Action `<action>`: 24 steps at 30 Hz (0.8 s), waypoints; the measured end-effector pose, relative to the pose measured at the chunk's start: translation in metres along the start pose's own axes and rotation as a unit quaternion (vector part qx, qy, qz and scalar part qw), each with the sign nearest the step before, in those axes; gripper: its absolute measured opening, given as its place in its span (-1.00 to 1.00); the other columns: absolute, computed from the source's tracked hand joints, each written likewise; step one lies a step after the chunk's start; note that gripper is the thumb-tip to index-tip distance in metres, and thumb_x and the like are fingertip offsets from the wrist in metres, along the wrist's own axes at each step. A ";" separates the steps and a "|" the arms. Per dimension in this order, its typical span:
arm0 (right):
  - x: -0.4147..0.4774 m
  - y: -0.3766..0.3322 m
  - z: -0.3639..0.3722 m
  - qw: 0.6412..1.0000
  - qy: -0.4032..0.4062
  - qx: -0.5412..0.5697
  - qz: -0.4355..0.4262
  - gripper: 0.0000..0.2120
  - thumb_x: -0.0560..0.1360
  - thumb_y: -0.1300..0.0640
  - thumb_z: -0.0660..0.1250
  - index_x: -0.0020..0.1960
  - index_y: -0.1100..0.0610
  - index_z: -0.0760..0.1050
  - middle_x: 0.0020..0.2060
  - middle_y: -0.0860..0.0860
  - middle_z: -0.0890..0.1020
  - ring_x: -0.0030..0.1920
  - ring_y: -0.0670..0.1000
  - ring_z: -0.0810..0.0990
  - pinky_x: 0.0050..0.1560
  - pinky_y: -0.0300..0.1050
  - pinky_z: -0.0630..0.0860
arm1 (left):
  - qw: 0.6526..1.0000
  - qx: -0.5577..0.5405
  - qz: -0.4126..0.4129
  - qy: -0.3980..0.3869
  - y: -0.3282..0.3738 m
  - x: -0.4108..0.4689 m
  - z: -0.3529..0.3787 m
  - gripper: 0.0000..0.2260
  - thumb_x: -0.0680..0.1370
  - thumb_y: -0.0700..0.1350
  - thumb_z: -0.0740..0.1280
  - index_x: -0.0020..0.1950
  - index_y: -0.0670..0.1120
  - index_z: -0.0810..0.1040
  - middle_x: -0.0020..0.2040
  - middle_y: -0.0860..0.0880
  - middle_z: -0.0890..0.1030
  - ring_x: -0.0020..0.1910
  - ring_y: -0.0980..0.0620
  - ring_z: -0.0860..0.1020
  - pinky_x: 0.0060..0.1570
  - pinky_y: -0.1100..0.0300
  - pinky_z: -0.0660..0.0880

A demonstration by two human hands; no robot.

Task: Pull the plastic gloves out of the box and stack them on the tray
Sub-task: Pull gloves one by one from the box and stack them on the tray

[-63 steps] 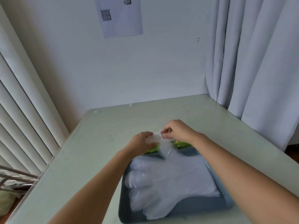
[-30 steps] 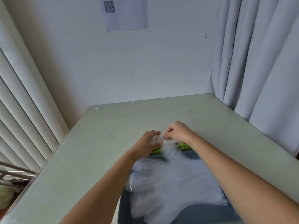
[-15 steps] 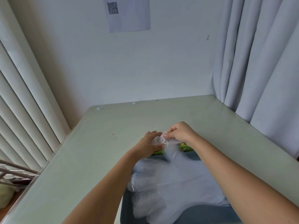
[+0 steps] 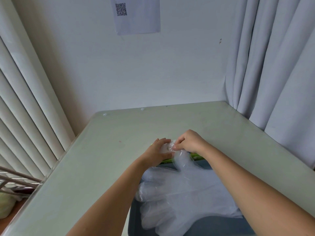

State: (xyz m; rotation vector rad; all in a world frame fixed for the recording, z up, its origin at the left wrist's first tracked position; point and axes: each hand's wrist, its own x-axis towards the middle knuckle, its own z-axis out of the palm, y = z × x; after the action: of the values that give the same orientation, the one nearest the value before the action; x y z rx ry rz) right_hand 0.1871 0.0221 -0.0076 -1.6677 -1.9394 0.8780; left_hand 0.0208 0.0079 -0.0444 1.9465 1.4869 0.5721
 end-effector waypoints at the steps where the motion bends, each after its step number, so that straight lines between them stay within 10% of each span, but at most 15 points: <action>1: 0.000 0.002 0.000 1.000 0.005 0.017 0.003 -0.82 0.38 0.12 0.52 -0.05 0.18 0.68 -0.39 -0.07 0.57 -0.40 -0.14 0.46 -0.43 -0.33 0.34 | 1.000 -0.003 0.003 -0.001 0.000 0.000 0.000 -0.48 0.54 -0.03 0.37 0.47 -0.04 0.31 0.44 -0.01 0.32 0.45 0.05 0.20 0.19 0.39 0.11; 11: 0.007 0.009 0.007 0.990 0.061 0.120 0.048 -0.83 0.45 0.13 0.46 -0.19 0.24 0.61 -0.31 0.09 0.61 -0.23 0.04 0.55 -0.05 -0.06 0.53 | 1.000 -0.013 0.007 -0.005 0.002 -0.002 0.000 -0.49 0.53 0.01 0.37 0.46 0.01 0.33 0.51 -0.02 0.24 0.53 0.00 0.07 0.48 0.10 0.05; 16: 0.009 0.001 0.003 0.991 0.109 0.082 0.015 -0.80 0.49 0.14 0.39 -0.11 0.31 0.60 -0.29 0.06 0.57 -0.22 0.02 0.49 -0.24 -0.18 0.39 | 0.999 -0.022 0.035 -0.003 0.003 -0.003 0.000 -0.55 0.55 -0.07 0.36 0.43 -0.02 0.36 0.47 -0.04 0.30 0.50 0.03 0.10 0.35 0.31 0.03; 24: 0.018 0.009 -0.010 0.976 0.182 0.123 0.006 -0.75 0.56 0.16 0.30 -0.07 0.37 0.56 -0.24 0.07 0.57 -0.15 0.05 0.52 -0.13 -0.15 0.41 | 0.999 -0.027 0.025 0.004 0.001 -0.003 0.001 -0.57 0.53 -0.03 0.38 0.39 0.04 0.41 0.36 0.02 0.40 0.48 -0.03 0.16 0.47 0.04 0.09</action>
State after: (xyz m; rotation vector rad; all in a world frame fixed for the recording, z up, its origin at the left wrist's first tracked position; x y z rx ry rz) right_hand 0.1970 0.0425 -0.0076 -1.5672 -1.5118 0.7231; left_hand 0.0216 0.0049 -0.0446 1.9462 1.4155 0.6360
